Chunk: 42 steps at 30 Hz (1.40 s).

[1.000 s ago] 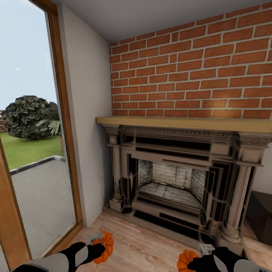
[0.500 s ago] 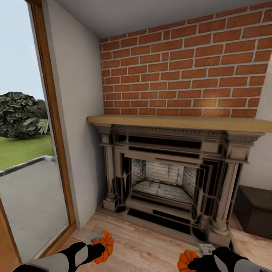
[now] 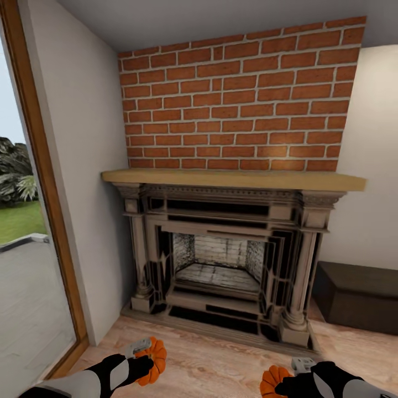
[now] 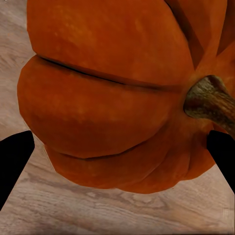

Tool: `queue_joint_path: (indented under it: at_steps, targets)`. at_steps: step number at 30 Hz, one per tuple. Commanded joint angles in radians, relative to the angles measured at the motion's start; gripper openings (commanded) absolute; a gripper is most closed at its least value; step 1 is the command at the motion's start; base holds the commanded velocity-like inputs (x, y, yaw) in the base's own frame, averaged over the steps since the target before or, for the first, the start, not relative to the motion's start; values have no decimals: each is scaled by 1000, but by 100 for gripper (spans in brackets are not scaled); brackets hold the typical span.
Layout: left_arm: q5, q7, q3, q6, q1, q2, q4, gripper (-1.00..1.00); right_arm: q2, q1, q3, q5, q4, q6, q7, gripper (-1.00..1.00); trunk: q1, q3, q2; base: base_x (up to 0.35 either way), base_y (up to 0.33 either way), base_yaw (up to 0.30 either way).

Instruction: Place each of the two pumpkins and all three candles from the living room inside a cabinet in the living room (use any cabinet), then make sure every cabinet is closed, and position the cauldron so it is next to a table in the living room.

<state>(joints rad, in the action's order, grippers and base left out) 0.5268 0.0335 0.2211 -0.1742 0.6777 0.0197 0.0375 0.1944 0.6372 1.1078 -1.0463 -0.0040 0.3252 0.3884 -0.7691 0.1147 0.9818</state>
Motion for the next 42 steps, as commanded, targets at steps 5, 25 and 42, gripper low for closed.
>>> queue_joint_path:
  at_steps: [5, 25, 42]
  targets:
    - [10, 3, 7, -1, 2, 0, 3, -100, 0, 1, 6, -11, -1, 4, 3, -100, 0, 0, 1, 0, 0, -290]
    - [10, 3, 7, -1, 2, 0, 3, -100, 0, 1, 7, -11, -1, 3, 3, -100, 0, -8, 1, 28, -259, -224]
    - [10, 2, 7, -1, 2, 0, 3, -100, 0, 1, 6, -11, -1, 3, 1, -100, 0, -13, 1, 0, -345, -272]
